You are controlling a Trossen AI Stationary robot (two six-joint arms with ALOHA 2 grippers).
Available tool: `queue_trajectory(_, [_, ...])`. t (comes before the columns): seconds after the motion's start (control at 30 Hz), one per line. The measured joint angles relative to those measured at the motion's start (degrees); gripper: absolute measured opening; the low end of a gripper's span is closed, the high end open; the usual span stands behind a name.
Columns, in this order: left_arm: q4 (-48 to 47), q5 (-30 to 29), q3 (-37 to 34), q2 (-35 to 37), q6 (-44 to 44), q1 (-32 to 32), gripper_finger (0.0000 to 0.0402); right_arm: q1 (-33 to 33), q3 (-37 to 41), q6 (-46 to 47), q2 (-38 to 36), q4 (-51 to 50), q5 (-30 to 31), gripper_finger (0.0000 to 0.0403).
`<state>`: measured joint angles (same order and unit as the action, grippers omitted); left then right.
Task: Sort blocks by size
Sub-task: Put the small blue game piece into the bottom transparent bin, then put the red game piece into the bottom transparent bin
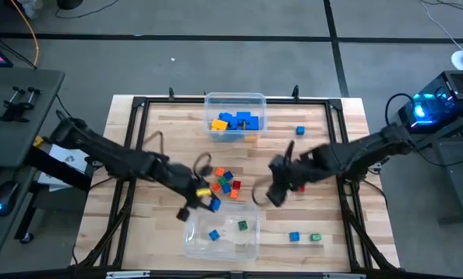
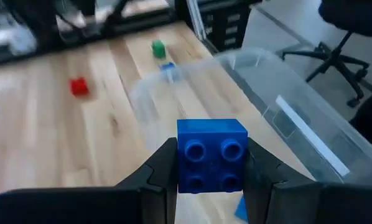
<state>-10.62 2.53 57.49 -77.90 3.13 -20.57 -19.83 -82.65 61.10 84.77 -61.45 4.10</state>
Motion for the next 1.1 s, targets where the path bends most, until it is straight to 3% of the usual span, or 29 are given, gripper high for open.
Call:
queue_trajectory(0.13, [0.9,-3.5,0.0,-6.8,-7.6,-2.6,0.0096,-7.5,0.0,6.9,0.0,-8.4,2.8,0.0268])
queue_trajectory(0.33, [-1.3,-4.9,1.5,-11.9,-24.5,-3.7,0.019,-15.1,2.1,23.4,-0.1,-24.8,6.6,0.0268])
queue_trajectory(0.5, [-9.7,-4.7,8.2,-12.2,-31.0,-3.4,0.0241,-16.9,11.6,23.2,-2.6,-17.5,5.4,0.0268])
queue_trajectory(0.63, [-15.1,-4.1,15.2,-12.1,-29.7,-3.4,0.0246,-15.7,18.3,18.3,-4.6,-8.5,5.3,0.0268])
queue_trajectory(0.77, [-24.1,-2.9,24.6,-11.3,-25.1,-3.3,0.0241,-13.4,21.0,9.9,-4.8,-8.1,5.1,0.0268])
queue_trajectory(0.87, [-28.5,-5.6,30.3,-8.4,-21.1,-3.0,0.0236,-10.7,22.6,-0.7,-4.8,-8.0,4.4,0.0268])
queue_trajectory(0.97, [-30.6,-11.4,31.2,-3.5,-17.9,-3.0,0.0231,-7.1,24.5,-11.3,-4.5,-7.7,0.4,0.0268])
queue_trajectory(1.1, [-30.9,-16.4,26.5,5.6,-17.7,-3.2,0.0225,-1.8,28.2,-17.8,-4.5,-8.1,-3.8,0.0268])
